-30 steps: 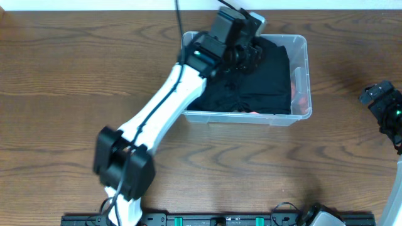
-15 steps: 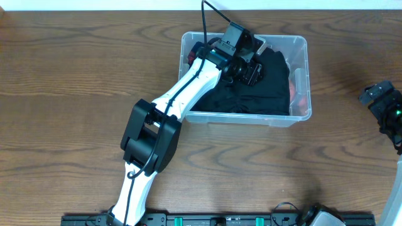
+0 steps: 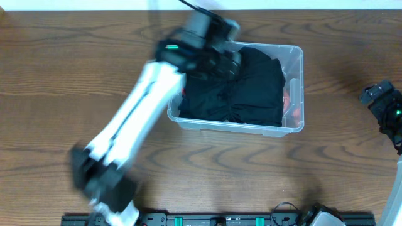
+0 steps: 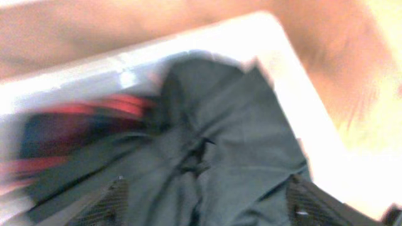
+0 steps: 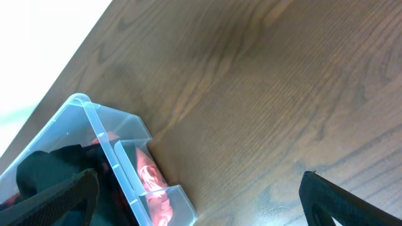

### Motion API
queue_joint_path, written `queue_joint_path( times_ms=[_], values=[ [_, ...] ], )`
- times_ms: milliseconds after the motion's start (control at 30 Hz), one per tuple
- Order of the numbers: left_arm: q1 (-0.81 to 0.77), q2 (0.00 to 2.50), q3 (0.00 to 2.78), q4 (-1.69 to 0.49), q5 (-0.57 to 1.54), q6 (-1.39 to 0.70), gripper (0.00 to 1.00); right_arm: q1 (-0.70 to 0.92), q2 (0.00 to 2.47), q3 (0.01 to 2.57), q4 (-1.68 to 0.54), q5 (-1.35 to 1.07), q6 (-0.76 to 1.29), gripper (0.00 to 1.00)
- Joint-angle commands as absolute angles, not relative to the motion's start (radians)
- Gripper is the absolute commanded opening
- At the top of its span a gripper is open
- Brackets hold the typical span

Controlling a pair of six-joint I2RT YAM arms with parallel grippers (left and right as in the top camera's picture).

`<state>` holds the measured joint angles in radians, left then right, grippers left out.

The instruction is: Pack container

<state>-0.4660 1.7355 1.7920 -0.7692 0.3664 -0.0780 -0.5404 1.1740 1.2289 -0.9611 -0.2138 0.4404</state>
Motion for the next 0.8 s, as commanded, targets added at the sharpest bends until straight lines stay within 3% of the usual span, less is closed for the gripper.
queue_joint_path(
  times_ms=[0,67,400,767],
  values=[
    [-0.409,1.537,1.803,-0.818,0.212,-0.084,0.88,-0.549,1.173,1.233,-0.962,-0.221,0.448,0.99],
    [-0.364,1.449,1.803,-0.865,0.135,-0.085,1.00,-0.549,1.173,1.233,-0.962,-0.221,0.448,0.99],
    [-0.112,1.185,1.803,-1.025,0.003,-0.084,0.98,-0.546,1.173,1.233,-0.962,-0.221,0.448,0.99],
    [-0.090,1.143,1.803,-1.053,0.003,-0.084,0.98,-0.537,1.178,1.233,-0.962,-0.214,0.448,0.99]
  ],
)
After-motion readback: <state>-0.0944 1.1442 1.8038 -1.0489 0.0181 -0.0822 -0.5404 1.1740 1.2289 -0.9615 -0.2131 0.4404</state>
